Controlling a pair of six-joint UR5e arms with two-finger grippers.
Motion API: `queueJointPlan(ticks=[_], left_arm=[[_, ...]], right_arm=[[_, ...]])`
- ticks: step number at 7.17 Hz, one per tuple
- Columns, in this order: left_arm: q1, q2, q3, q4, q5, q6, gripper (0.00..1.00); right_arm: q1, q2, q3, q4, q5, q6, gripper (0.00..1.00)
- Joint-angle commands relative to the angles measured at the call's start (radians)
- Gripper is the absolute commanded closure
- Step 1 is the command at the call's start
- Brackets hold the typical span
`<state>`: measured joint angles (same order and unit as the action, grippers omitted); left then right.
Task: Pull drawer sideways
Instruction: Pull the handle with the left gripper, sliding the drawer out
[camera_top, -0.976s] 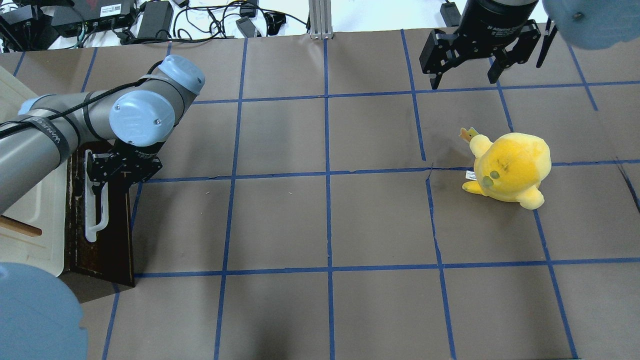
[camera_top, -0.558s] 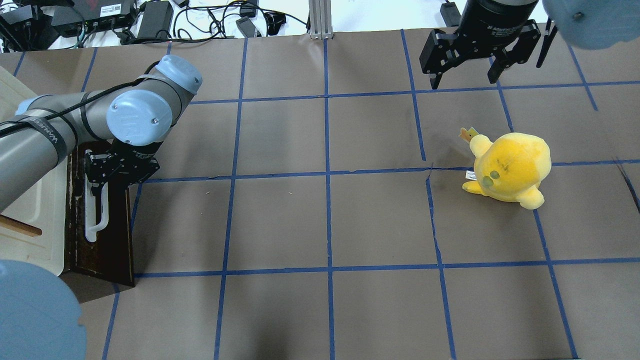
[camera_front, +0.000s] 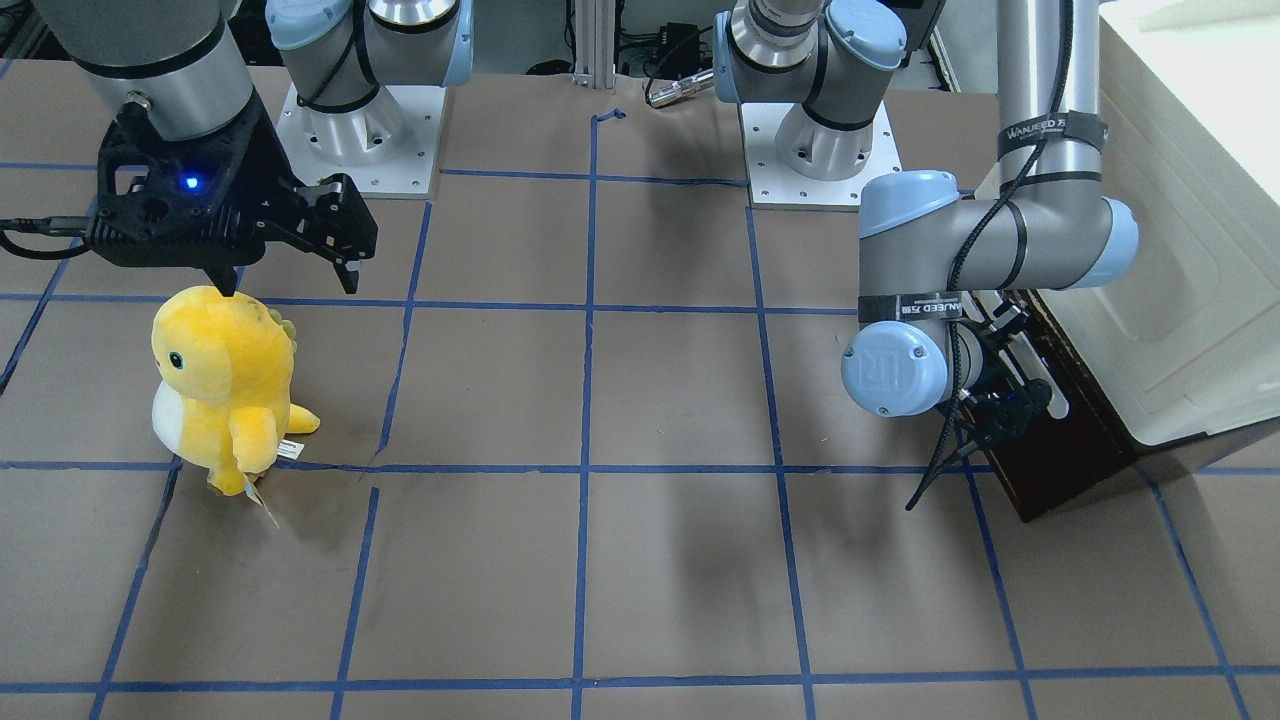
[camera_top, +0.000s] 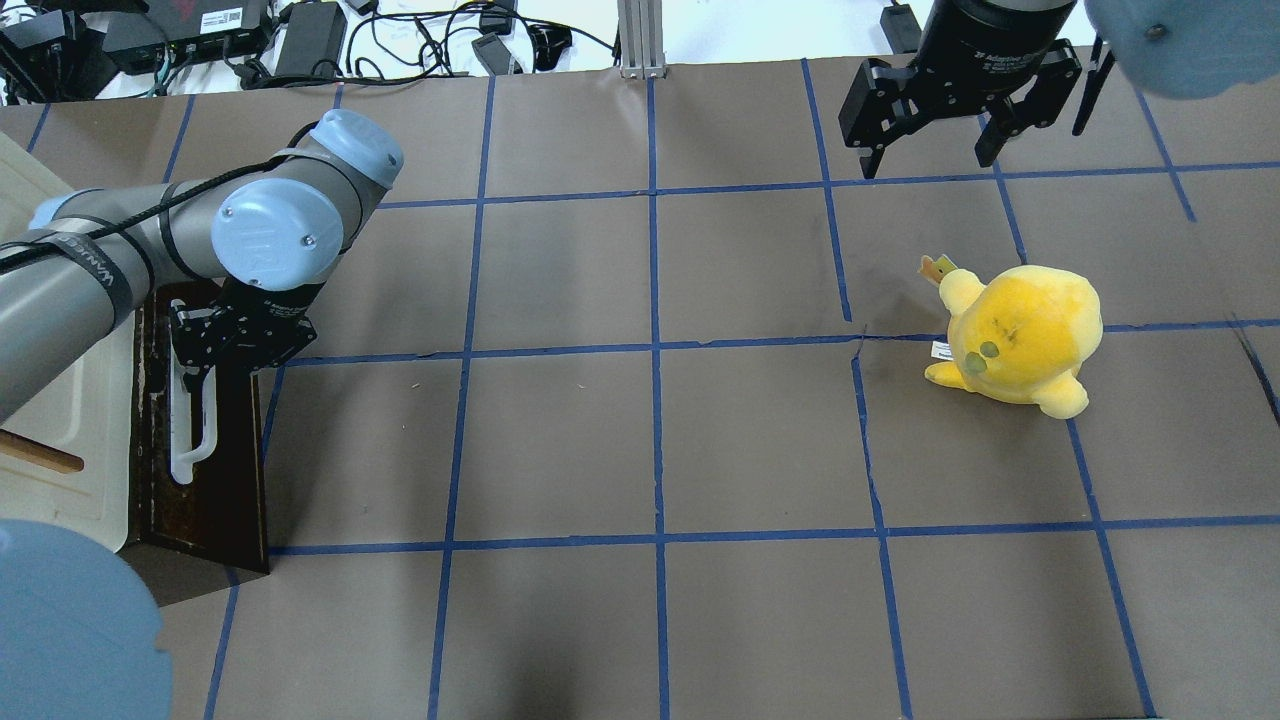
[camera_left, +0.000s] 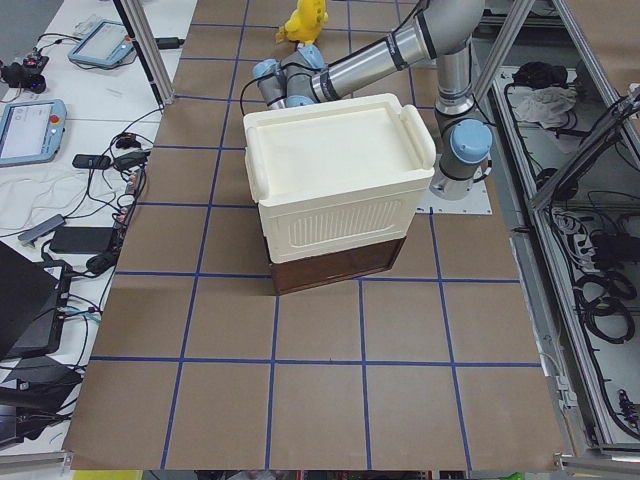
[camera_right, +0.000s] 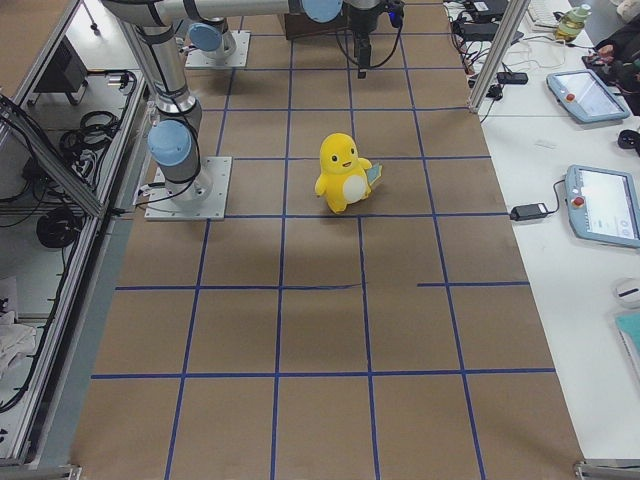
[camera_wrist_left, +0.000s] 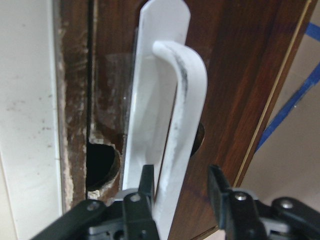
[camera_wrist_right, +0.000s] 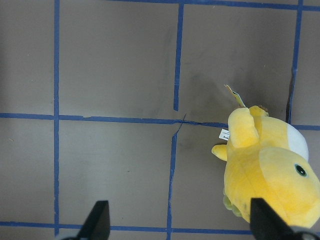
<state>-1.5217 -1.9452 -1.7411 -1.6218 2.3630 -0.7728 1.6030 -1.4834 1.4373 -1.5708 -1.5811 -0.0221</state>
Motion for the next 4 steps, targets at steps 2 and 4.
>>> queueJointPlan(ticks=[2, 4], left_arm=[[0.0, 0.002, 0.0, -0.003, 0.004, 0.001, 0.67], [0.0, 0.003, 0.0, -0.003, 0.004, 0.0, 0.84]], right_arm=[[0.0, 0.0, 0.0, 0.0, 0.0, 0.001, 0.0], [0.0, 0.0, 0.0, 0.0, 0.0, -0.001, 0.0]])
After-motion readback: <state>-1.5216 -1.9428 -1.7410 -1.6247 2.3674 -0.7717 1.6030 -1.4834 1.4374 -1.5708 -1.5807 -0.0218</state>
